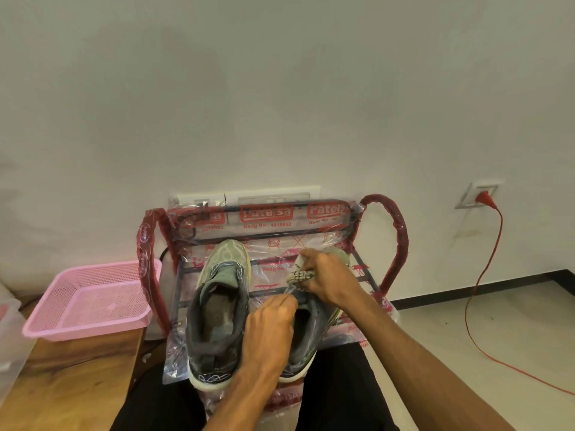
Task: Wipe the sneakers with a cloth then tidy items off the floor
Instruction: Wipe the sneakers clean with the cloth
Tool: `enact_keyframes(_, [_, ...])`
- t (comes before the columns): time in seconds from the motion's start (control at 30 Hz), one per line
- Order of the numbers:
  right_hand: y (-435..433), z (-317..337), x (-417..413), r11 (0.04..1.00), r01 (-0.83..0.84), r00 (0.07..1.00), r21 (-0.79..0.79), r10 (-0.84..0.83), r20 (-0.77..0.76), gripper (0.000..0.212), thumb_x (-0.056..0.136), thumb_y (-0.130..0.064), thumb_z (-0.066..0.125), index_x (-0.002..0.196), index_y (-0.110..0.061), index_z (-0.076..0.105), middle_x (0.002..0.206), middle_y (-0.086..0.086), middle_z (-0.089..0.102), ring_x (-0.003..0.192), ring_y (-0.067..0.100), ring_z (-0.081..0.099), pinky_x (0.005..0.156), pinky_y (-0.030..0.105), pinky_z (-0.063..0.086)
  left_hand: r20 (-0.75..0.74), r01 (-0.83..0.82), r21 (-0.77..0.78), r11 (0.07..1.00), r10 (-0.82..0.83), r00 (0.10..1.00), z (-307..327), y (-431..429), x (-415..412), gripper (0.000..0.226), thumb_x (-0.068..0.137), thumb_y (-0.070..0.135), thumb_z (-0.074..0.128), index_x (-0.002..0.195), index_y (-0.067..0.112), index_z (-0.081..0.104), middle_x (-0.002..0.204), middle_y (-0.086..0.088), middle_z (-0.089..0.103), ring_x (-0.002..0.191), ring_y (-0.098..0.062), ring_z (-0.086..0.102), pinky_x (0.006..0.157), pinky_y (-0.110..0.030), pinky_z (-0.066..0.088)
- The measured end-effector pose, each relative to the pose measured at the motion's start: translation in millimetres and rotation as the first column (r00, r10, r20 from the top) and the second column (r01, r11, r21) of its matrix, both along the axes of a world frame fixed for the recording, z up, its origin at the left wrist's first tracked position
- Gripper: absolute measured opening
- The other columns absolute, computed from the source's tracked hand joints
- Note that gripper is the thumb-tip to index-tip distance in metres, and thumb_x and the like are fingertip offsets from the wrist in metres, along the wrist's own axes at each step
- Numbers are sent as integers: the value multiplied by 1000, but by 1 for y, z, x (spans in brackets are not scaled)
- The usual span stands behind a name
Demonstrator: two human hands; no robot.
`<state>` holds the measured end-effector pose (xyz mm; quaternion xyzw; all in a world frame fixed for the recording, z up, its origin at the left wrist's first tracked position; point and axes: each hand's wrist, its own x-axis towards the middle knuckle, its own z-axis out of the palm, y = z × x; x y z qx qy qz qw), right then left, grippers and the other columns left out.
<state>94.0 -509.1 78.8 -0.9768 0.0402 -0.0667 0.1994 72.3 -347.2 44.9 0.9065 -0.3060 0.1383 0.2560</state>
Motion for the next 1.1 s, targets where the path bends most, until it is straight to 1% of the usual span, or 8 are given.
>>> enact_keyframes(0.1, [-3,-1,6,983,86,994,-159,-73,85,42,83,-9,69,125,-9,62,131,6,59,106,22,63,90,29,49,4,9,14,1000,-9,1000,1,0,0,39,48,-3,83,68,21,59,66,8,61,56,-13,58,43,-25,34])
enact_keyframes(0.23, [-6,-1,2,993,52,998,-104,-48,37,44,83,-9,70,125,-12,60,118,6,65,104,23,64,88,31,50,4,5,9,1000,-5,1000,-1,0,2,39,49,-1,84,68,21,58,66,8,60,56,-14,58,41,-26,37])
enact_keyframes(0.43, [-43,4,-12,951,307,944,-36,-299,139,22,89,-11,65,111,-14,65,114,8,68,97,26,65,85,35,52,7,-14,-1,1000,14,1000,4,0,2,39,51,1,86,73,21,60,68,9,62,58,-15,58,42,-25,36])
enact_keyframes(0.57, [-49,4,-18,929,366,914,64,-371,165,22,91,-13,65,113,-10,67,111,8,70,98,26,67,86,33,52,-6,9,65,998,-8,1000,3,-5,0,42,69,8,75,105,26,62,100,11,64,90,-12,58,57,-25,45])
enact_keyframes(0.67, [-47,-1,-19,922,365,909,129,-383,165,19,90,-15,66,109,-12,70,105,7,73,95,24,68,83,29,51,-5,108,121,987,-108,994,5,-7,2,64,59,5,76,116,27,56,107,7,59,95,-17,56,67,-29,51])
enact_keyframes(0.8, [-49,0,-21,891,333,907,309,-392,155,24,89,-13,68,112,-9,72,107,7,73,97,22,67,82,22,47,80,271,234,934,-296,952,14,-17,7,72,56,9,84,121,29,61,122,-3,62,112,-24,59,91,-38,51])
enact_keyframes(1.0, [-52,-3,-34,887,269,946,376,-317,70,37,87,-17,72,123,-10,66,121,6,68,112,18,62,95,22,45,158,348,327,879,-414,896,16,-28,24,55,48,16,93,97,34,75,102,3,72,96,-17,68,79,-31,56])
enact_keyframes(1.1, [-46,-8,-42,909,244,959,337,-278,55,41,88,-17,70,128,-11,62,127,6,64,118,20,59,101,27,44,173,347,333,877,-419,892,14,-30,24,51,50,19,92,96,32,74,91,8,72,87,-13,69,72,-28,56])
